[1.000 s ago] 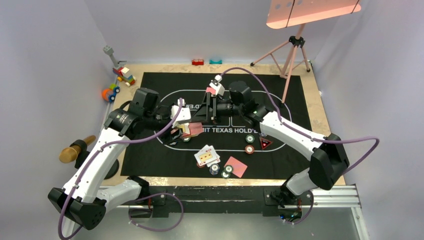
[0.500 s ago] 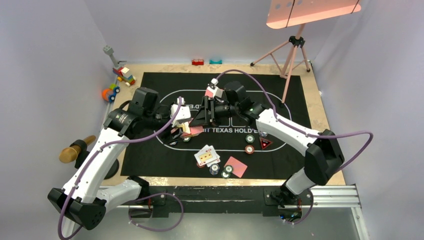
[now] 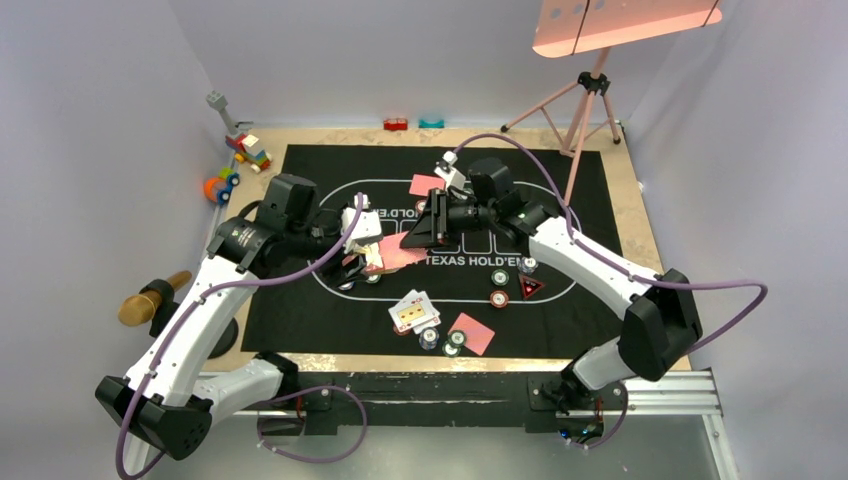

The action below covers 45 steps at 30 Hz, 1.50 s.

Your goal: Distribute texas hold em gaming equipment

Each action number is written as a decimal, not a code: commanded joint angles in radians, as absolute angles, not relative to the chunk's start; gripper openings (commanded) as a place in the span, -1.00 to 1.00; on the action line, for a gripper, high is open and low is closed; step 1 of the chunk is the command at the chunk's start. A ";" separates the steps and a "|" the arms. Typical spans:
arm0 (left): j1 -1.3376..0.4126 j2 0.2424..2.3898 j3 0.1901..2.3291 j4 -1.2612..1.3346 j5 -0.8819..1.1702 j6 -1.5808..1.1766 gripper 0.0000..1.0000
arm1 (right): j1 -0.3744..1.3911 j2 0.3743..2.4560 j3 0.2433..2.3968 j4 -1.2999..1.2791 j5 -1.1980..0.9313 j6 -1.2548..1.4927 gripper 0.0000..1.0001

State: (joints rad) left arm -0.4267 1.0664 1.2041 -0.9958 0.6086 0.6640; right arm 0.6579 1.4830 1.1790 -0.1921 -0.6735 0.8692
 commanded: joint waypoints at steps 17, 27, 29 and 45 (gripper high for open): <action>-0.430 1.044 1.232 -0.940 0.653 0.640 -1.00 | 0.624 1.379 1.142 -0.218 -0.678 0.842 -0.79; -0.430 1.034 1.216 -0.932 0.669 0.619 -1.00 | 0.571 1.290 1.123 -0.239 -0.698 0.847 -0.81; -0.430 1.032 1.212 -0.930 0.672 0.616 -1.00 | 0.552 1.264 1.115 -0.241 -0.702 0.853 -0.86; -0.428 1.021 1.212 -0.931 0.703 0.575 -1.00 | 0.289 1.198 1.033 -0.486 -0.467 0.680 -1.00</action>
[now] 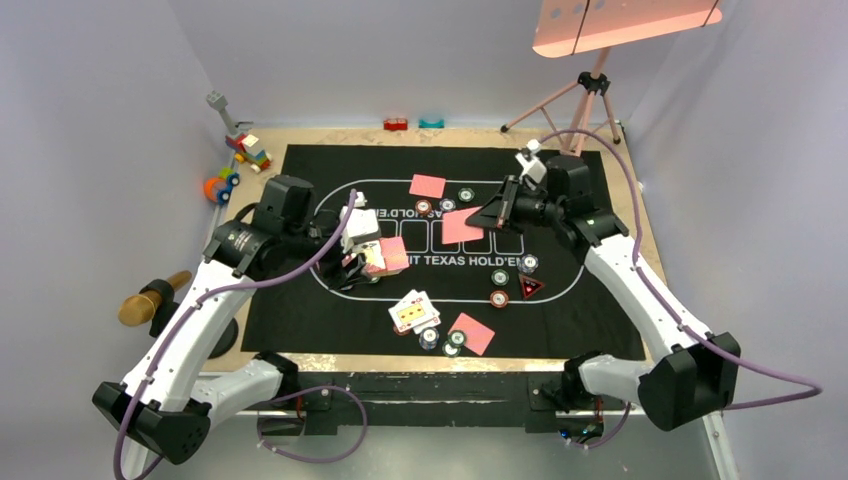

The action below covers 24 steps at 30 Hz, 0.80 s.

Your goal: Distribute texas hold em gaming equipment

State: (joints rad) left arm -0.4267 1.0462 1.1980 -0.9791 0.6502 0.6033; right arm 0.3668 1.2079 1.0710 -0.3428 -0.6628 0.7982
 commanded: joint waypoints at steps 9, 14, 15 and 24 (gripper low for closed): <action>-0.427 1.023 1.232 -0.941 0.716 0.575 -1.00 | 0.075 1.209 0.745 -0.328 -0.244 0.719 -1.00; -0.427 1.022 1.232 -0.942 0.718 0.575 -1.00 | 0.014 1.212 0.666 -0.282 -0.190 0.734 -1.00; -0.428 1.022 1.232 -0.942 0.718 0.576 -1.00 | 0.011 1.211 0.661 -0.285 -0.179 0.735 -1.00; -0.428 1.030 1.239 -0.941 0.726 0.574 -1.00 | 0.003 1.192 0.648 -0.376 -0.122 0.746 -0.21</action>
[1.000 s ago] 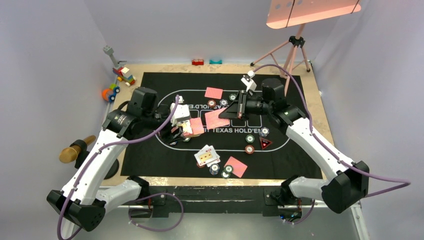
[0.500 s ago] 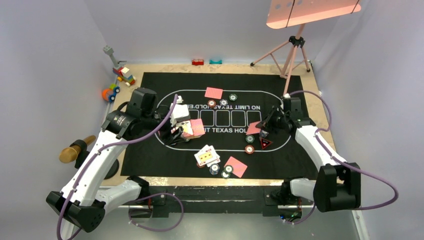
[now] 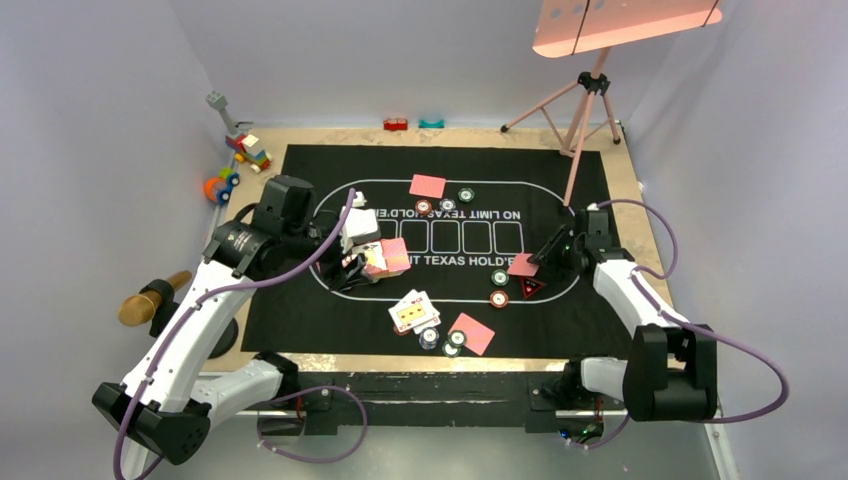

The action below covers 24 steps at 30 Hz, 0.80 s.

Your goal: Distribute texas hold em gaming equipment

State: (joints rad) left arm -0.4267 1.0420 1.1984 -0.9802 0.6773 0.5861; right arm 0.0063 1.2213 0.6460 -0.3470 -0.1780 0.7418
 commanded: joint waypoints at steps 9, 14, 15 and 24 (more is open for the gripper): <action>-0.428 1.025 1.244 -0.954 0.729 0.578 -1.00 | 0.003 1.130 0.662 -0.472 -0.070 0.755 0.13; -0.428 1.023 1.241 -0.957 0.732 0.580 -1.00 | 0.003 1.040 0.678 -0.510 -0.068 0.757 0.13; -0.428 1.023 1.240 -0.959 0.734 0.580 -1.00 | 0.003 1.014 0.688 -0.511 -0.084 0.746 0.14; -0.428 1.031 1.239 -0.948 0.751 0.577 -1.00 | 0.178 0.987 0.833 -0.276 -0.599 0.718 0.70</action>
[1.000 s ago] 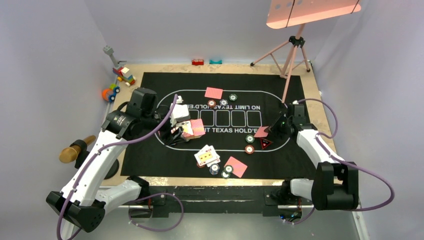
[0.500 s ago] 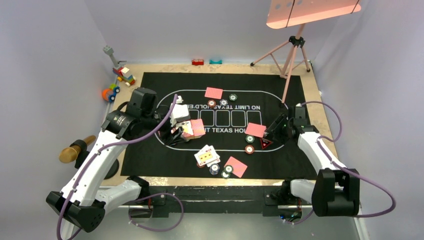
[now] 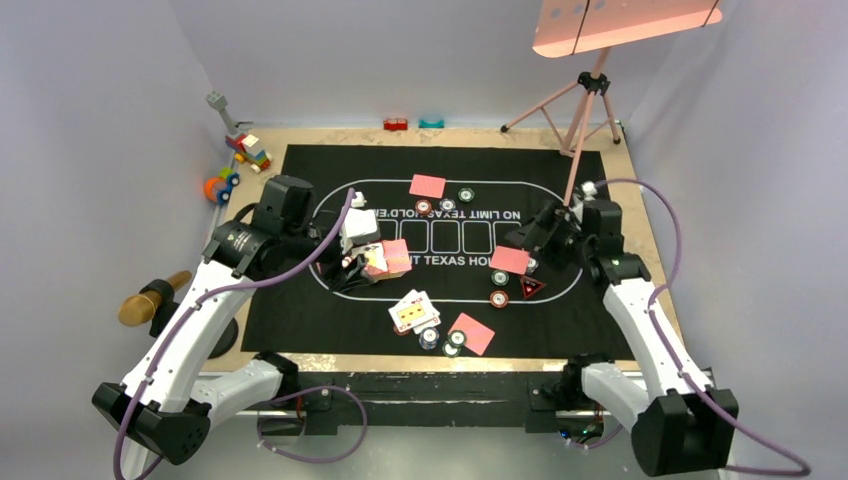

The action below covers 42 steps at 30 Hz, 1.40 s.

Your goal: Distribute texas hold em gaming equipment

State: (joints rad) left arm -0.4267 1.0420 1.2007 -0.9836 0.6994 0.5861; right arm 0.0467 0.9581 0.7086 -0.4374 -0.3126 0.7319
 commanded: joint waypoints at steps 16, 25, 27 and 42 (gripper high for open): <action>-0.428 1.032 1.247 -0.942 0.741 0.574 -1.00 | 0.622 1.313 1.156 -0.068 -0.786 0.800 0.88; -0.428 1.036 1.259 -0.941 0.744 0.569 -1.00 | 0.690 1.435 1.163 -0.040 -0.762 0.818 0.93; -0.428 1.038 1.259 -0.940 0.743 0.569 -1.00 | 0.694 1.443 1.149 0.019 -0.781 0.853 0.94; -0.428 1.034 1.260 -0.938 0.742 0.566 -1.00 | 0.699 1.516 1.119 0.085 -0.869 0.907 0.55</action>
State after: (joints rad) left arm -0.4267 1.0431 1.2156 -0.9813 0.7067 0.5842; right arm 0.6952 1.5085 1.0885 0.1272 -0.8394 0.9432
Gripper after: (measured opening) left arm 0.710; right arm 0.800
